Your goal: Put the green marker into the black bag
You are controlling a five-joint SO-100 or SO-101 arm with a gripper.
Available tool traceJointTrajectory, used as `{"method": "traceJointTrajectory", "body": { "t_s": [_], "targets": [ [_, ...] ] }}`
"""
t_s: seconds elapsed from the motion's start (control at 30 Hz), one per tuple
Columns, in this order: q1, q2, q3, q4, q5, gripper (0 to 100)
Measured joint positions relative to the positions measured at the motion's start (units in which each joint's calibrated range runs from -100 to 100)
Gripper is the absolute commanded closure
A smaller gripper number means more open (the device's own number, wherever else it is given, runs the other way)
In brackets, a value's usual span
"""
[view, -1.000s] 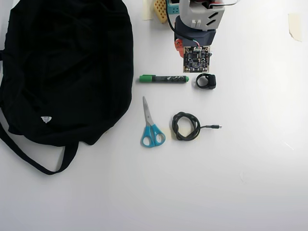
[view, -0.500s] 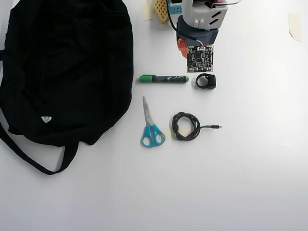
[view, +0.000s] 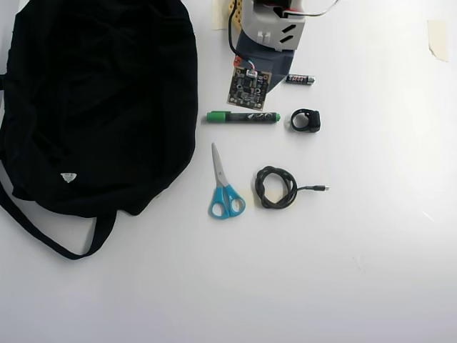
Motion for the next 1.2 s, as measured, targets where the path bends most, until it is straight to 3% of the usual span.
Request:
{"method": "traceJointTrajectory", "body": {
  "t_s": [0.27,0.77,1.2],
  "targets": [
    [2.1,0.0,6.0,-7.2,-4.2,98],
    [2.7,0.0,7.8,-7.6,-15.5,97],
    [2.7,3.7,8.1,-7.6,-22.0,97]
  ]
}}
